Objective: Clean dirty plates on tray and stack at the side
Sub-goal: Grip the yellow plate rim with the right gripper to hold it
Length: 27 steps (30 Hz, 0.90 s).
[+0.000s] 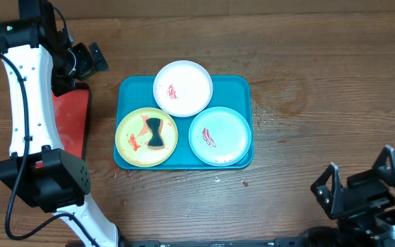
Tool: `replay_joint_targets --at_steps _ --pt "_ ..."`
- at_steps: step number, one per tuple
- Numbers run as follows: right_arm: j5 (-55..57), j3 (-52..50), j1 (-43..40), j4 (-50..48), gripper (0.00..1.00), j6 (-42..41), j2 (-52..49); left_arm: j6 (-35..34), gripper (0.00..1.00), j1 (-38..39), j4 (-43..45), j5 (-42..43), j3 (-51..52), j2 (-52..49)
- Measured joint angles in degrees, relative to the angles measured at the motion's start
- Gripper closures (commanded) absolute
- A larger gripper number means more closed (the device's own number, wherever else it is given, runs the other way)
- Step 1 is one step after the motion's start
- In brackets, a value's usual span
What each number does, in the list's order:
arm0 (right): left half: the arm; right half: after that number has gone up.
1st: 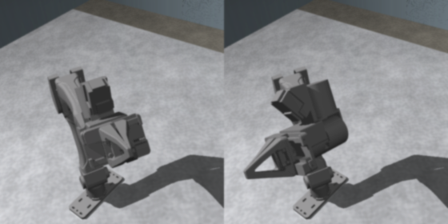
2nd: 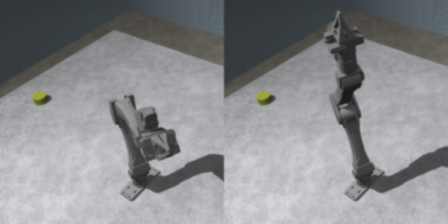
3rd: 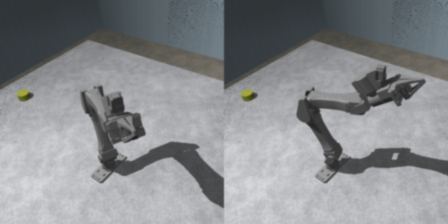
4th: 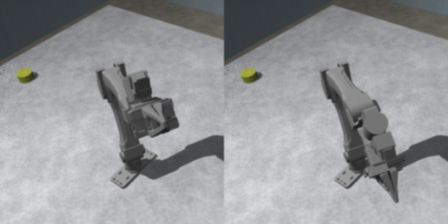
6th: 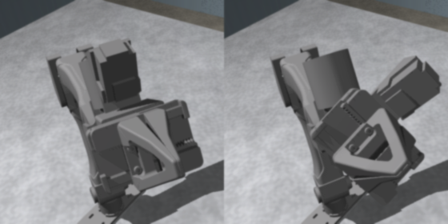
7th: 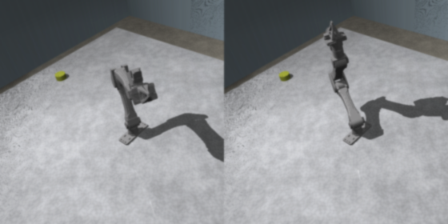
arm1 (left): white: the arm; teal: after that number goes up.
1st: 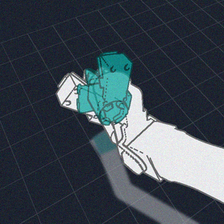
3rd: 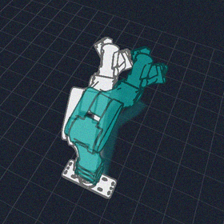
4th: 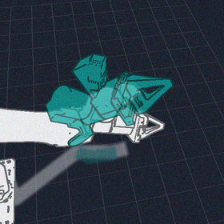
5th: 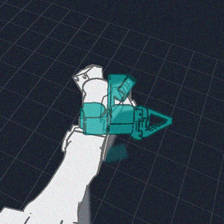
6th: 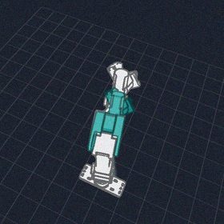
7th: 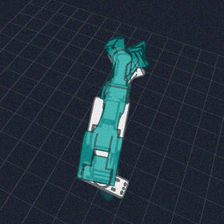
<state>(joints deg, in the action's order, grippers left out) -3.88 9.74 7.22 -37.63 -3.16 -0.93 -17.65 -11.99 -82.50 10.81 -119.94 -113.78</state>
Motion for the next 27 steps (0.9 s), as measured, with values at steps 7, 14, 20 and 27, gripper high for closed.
replay_joint_targets --at_steps 7,14,20,27 --pt "2.62 40.04 0.00 57.68 0.00 11.17 -20.37 -0.39 0.00 0.00 -0.13 0.66 -0.02 0.00" --pt "-5.05 84.19 0.00 99.25 0.00 12.07 -57.70 -0.42 0.00 0.00 -0.20 1.99 -0.02 0.00" --pt "-30.01 97.22 0.42 102.40 0.28 9.29 -78.82 -0.42 0.00 0.00 -0.33 2.75 -0.02 0.00" --pt "-24.98 97.37 12.46 99.93 0.41 -1.44 -95.73 -0.42 0.00 0.00 -1.22 3.15 -0.02 0.00"
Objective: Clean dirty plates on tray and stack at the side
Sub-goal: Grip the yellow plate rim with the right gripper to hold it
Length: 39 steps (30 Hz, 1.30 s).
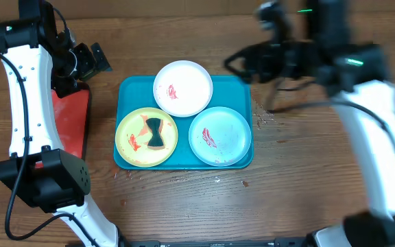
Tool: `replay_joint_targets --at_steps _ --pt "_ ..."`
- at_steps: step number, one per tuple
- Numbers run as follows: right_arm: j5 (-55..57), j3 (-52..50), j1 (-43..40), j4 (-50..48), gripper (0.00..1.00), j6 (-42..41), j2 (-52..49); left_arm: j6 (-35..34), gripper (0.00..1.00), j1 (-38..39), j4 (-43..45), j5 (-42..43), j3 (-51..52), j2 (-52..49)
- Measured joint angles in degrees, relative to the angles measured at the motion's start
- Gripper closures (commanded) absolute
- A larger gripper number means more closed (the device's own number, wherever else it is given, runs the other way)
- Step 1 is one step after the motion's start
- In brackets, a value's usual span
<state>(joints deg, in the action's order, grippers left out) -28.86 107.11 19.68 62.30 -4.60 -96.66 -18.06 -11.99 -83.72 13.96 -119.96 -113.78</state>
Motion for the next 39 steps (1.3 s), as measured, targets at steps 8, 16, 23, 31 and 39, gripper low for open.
replay_joint_targets --at_steps 8,16,23,31,39 --pt "20.90 0.02 16.33 -4.90 0.58 -15.15 -16.83 0.00 0.00 0.00 -0.15 0.00 0.00 0.00" --pt "24.90 0.02 20.68 -7.76 0.57 -19.45 -28.44 0.00 0.00 0.00 -1.11 0.00 0.00 0.00" --pt "24.81 0.02 23.06 -7.87 0.57 -20.06 -33.42 0.00 0.00 0.00 -1.20 0.02 0.00 0.00" --pt "25.88 0.02 25.92 -8.26 0.58 -20.57 -34.80 0.70 0.00 0.00 -2.49 0.02 0.00 0.00" --pt "27.69 -0.68 25.83 -7.85 0.76 -20.87 -35.54 3.96 0.29 0.00 -4.68 0.20 0.02 0.00"
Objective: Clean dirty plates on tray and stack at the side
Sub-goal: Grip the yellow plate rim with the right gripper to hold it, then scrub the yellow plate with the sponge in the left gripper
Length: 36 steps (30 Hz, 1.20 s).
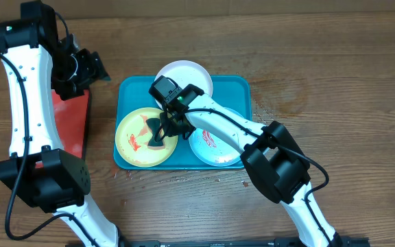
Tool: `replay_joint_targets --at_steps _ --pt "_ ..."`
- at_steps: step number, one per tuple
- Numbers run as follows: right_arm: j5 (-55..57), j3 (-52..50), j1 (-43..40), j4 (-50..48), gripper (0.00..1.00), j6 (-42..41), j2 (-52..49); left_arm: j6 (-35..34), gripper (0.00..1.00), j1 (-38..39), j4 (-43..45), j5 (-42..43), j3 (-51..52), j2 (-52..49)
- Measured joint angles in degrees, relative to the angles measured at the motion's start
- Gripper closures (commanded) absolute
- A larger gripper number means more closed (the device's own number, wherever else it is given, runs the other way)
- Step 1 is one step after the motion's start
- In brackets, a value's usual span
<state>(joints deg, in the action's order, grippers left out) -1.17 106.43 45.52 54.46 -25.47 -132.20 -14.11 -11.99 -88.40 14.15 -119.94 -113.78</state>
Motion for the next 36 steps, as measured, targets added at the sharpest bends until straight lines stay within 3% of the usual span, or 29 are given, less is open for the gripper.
replay_joint_targets --at_steps 3,6,9,11,13,15,16,18,20,22,26,30,36 --pt "0.11 -0.04 -0.04 0.66 0.82 0.04 0.00 2.21 0.38 0.52 -1.53 0.13 1.40 0.00" --pt "-0.04 -0.07 -0.07 0.39 0.88 -0.11 -0.02 4.48 0.39 1.68 -1.11 1.01 6.01 0.00" --pt "-0.33 -0.09 -0.04 0.13 0.70 0.09 -0.02 6.32 0.34 3.34 2.43 3.41 12.81 0.00" --pt "-0.37 -0.11 -0.07 0.04 0.70 -0.04 -0.04 7.30 0.33 4.50 5.42 4.81 17.33 0.00" --pt "-0.35 -0.11 -0.04 0.04 0.81 0.00 -0.04 7.76 0.41 5.44 7.58 5.68 21.16 -0.02" --pt "-0.52 -0.11 -0.07 0.15 0.82 0.11 -0.07 8.28 0.43 6.34 9.22 6.32 24.20 -0.02" --pt "-0.59 -0.15 -0.07 -0.07 0.82 0.02 -0.09 8.20 0.39 6.71 10.36 6.62 25.42 -0.02" --pt "-0.96 -0.42 -0.07 -0.70 0.82 0.00 -0.09 8.11 0.19 7.04 11.72 6.93 26.84 -0.02" --pt "-1.09 -1.01 -0.04 -1.36 0.87 0.02 -0.09 7.96 0.18 7.17 12.74 7.13 27.82 -0.02" --pt "-1.55 -1.88 -0.07 -2.12 0.89 -0.04 -0.09 8.09 0.23 7.52 14.03 7.21 28.92 -0.02" --pt "-2.03 -2.34 -0.07 -2.80 0.91 -0.09 -0.02 7.80 0.65 8.28 17.79 7.34 31.65 -0.02" --pt "-2.25 -2.51 -0.07 -3.04 0.88 -0.04 0.04 7.23 0.67 10.32 21.51 7.34 33.99 -0.02" --pt "-2.43 -2.64 -0.11 -3.32 0.86 0.02 0.04 6.67 0.53 12.81 26.73 7.56 38.16 -0.02"
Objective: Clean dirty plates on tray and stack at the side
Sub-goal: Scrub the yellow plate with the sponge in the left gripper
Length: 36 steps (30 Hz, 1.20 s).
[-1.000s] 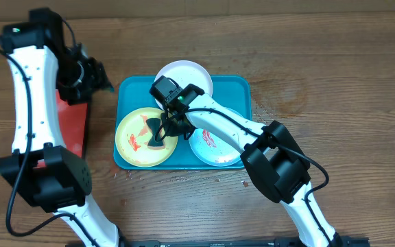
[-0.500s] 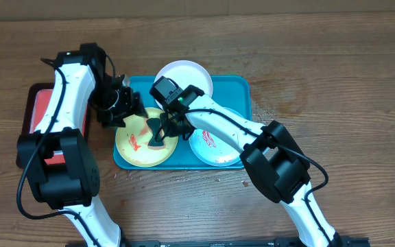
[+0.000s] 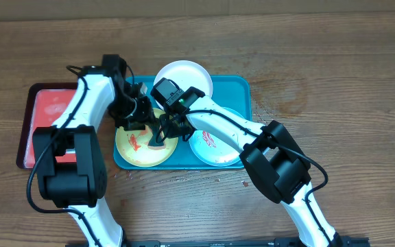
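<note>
A teal tray (image 3: 245, 89) holds three stained plates: a yellow plate (image 3: 134, 145) at front left, a white plate (image 3: 190, 74) at the back and a light blue plate (image 3: 218, 140) at the right. A black sponge (image 3: 160, 139) lies on the yellow plate. My right gripper (image 3: 161, 129) is down on the sponge, its fingers either side of it and seemingly closed on it. My left gripper (image 3: 140, 114) sits at the yellow plate's far rim. The overhead view does not show how its fingers stand.
A red tray (image 3: 43, 127) with a dark rim lies on the wooden table left of the teal tray. Small red specks dot the table right of and in front of the teal tray. Both arms cross over the teal tray's left half.
My left arm has swung from above the red tray's far end to the yellow plate's far rim, uncovering the red tray. The right gripper has stayed on the sponge.
At first the left gripper hovered open over the red tray and the right arm was folded at the table's front right. Then the right arm was raised over the tray's far right, then down on the sponge. Now both grippers are at the yellow plate.
</note>
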Tool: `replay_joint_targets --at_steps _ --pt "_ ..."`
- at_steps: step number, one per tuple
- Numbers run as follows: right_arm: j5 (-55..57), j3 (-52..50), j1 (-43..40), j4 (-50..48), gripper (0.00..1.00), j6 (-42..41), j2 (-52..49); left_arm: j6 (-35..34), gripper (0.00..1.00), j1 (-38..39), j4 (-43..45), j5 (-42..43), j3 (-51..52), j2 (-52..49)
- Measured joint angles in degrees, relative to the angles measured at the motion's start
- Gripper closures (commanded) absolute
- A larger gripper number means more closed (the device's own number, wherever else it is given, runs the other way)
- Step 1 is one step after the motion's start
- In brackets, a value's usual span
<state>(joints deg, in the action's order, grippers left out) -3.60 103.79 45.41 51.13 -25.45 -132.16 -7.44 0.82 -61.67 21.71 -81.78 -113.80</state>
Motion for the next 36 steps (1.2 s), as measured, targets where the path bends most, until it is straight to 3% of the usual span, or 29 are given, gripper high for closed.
replay_joint_targets --at_steps 5,10,13,17,23,31,36 --pt "0.00 0.00 0.00 0.07 0.86 0.00 0.00 -0.07 0.54 1.14 2.82 0.04 4.76 0.00" --pt "-0.02 0.00 0.00 0.07 0.86 0.00 0.00 -0.22 0.71 1.36 4.76 0.20 6.56 0.00" --pt "-0.02 0.00 0.00 0.04 0.86 -0.02 0.00 -0.42 0.86 1.36 5.68 0.11 6.88 0.00" --pt "0.00 0.00 0.00 0.07 0.87 0.00 0.00 -0.48 0.96 1.42 6.03 -2.25 7.17 0.00" --pt "0.02 -0.04 0.00 0.07 0.87 0.00 0.00 -1.99 0.96 1.60 4.85 -11.34 7.15 0.13" --pt "0.00 -0.04 0.00 0.09 0.87 0.00 0.00 -6.23 0.96 2.10 2.56 -30.80 7.13 0.76" --pt "-0.02 -0.04 0.00 0.11 0.87 0.00 0.00 -7.19 0.96 2.10 2.54 -35.89 7.13 0.74"
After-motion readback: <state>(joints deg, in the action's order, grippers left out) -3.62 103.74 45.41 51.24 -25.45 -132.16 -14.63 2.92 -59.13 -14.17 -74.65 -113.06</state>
